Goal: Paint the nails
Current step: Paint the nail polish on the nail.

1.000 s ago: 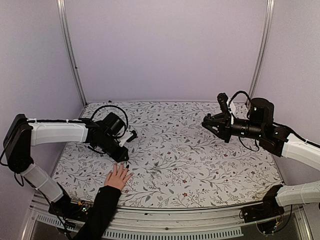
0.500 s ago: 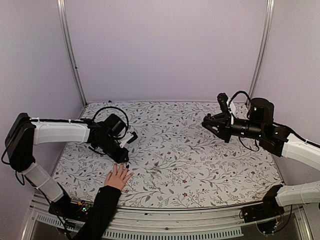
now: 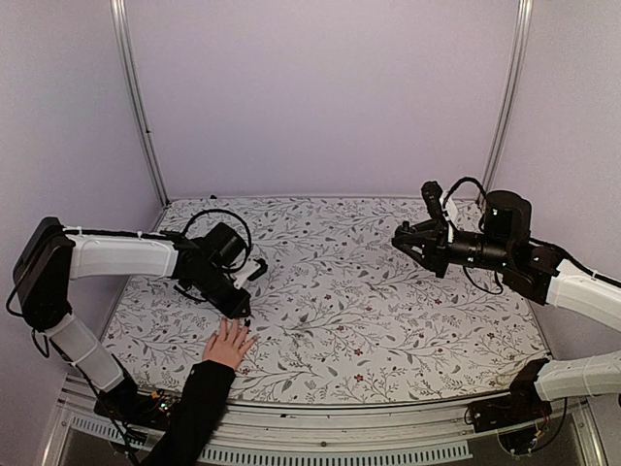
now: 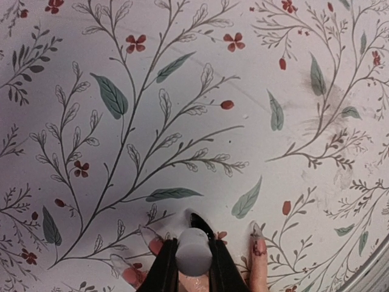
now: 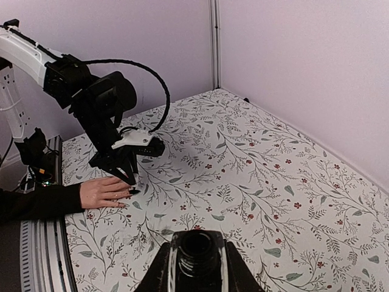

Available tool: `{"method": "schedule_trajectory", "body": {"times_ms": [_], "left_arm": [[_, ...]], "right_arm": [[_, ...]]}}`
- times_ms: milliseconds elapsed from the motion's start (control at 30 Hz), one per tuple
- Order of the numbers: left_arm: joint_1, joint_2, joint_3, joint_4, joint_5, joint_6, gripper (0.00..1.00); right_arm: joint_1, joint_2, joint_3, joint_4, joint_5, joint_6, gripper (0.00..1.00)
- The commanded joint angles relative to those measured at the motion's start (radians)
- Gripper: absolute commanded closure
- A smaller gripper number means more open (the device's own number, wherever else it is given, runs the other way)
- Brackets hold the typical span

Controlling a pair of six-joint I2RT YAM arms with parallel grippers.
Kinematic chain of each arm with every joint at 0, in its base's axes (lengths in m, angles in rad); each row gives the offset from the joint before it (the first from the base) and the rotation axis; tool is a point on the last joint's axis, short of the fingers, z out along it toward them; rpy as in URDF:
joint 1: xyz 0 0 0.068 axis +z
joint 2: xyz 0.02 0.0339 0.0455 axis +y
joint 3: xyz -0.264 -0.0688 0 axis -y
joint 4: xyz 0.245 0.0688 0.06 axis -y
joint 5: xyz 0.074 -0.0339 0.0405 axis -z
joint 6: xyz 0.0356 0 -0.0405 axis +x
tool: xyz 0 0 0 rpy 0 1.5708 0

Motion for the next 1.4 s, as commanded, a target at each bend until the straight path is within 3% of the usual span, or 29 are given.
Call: {"method": "schedule_trajectory", "body": {"times_ms": [0, 1367], "left_arm": [[-0.007, 0.012, 0.029, 0.013, 0.011, 0.015, 1.0], [-0.006, 0.017, 0.049, 0.048, 0.05, 0.024, 1.0]], "right_arm": [[-0.003, -0.012, -0.005, 0.018, 0.014, -0.001, 1.0], [-0.003, -0.015, -0.005, 0.016, 0.015, -0.001, 1.0]]}}
